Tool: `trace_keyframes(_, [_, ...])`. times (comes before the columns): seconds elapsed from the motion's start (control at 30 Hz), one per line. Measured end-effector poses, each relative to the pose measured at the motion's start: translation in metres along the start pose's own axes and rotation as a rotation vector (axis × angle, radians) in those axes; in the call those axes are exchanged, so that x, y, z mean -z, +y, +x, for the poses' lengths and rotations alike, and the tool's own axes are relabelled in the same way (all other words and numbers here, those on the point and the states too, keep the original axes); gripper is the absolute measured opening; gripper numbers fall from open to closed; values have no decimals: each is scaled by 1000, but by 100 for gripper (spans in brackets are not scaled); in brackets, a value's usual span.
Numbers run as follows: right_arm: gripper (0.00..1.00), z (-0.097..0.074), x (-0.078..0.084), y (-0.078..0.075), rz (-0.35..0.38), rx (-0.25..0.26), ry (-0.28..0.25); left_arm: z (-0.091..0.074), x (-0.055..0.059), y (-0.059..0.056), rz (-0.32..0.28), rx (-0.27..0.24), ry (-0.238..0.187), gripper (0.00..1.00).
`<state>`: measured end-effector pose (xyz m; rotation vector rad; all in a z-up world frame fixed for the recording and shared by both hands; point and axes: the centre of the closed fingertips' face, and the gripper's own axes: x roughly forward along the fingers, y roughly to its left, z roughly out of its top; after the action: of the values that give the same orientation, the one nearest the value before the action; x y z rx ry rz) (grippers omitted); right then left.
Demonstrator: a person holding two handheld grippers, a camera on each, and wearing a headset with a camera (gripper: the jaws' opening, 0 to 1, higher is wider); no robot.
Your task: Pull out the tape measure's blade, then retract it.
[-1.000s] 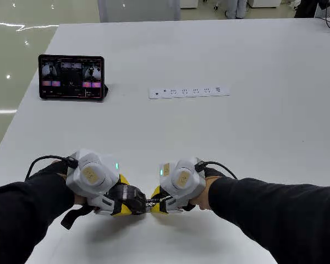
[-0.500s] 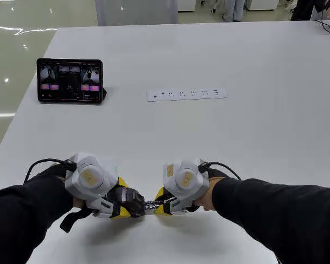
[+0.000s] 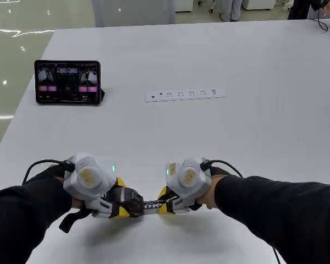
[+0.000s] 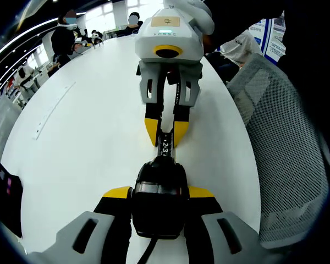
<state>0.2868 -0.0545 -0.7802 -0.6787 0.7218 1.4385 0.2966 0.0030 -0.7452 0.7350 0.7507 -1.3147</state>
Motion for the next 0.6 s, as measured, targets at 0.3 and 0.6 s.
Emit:
trace_keyframes(0.3, [11,-4,6,-1,22,1,3,0,0,0,-1,-4,0,31])
trace_keyframes(0.6, [11,-7,9,-2,23,2,12,0,0,0,-2,-7,1,31])
